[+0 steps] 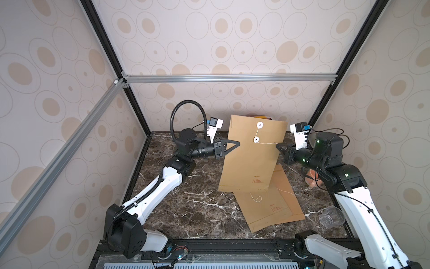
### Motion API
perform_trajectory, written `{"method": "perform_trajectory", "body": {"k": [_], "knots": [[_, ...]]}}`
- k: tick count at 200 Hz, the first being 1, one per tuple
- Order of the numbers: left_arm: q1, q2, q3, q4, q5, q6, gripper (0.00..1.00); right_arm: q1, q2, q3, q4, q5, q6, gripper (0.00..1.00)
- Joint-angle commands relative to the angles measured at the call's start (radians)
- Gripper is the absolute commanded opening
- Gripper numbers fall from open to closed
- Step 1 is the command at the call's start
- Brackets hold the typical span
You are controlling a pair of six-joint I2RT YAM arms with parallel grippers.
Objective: Close the mouth of the file bag
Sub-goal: Close the file bag.
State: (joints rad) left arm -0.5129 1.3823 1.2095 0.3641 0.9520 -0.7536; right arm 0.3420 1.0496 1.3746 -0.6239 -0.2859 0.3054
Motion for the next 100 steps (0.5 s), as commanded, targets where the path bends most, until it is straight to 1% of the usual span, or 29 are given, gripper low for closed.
{"method": "perform_trajectory", "body": {"k": [1,40,100], "knots": [[-0.010,-0.002,0.051,0.000,0.002,0.033,0.00,-0.005,-0.002,0.051,-0.024,0.013,-0.033,0.00],[-0.014,0.004,0.054,-0.003,0.005,0.034,0.00,-0.005,0.052,0.133,-0.059,0.009,-0.064,0.00],[-0.031,0.006,0.059,-0.025,0.008,0.050,0.00,-0.005,0.148,0.270,-0.060,-0.040,-0.039,0.00]]}}
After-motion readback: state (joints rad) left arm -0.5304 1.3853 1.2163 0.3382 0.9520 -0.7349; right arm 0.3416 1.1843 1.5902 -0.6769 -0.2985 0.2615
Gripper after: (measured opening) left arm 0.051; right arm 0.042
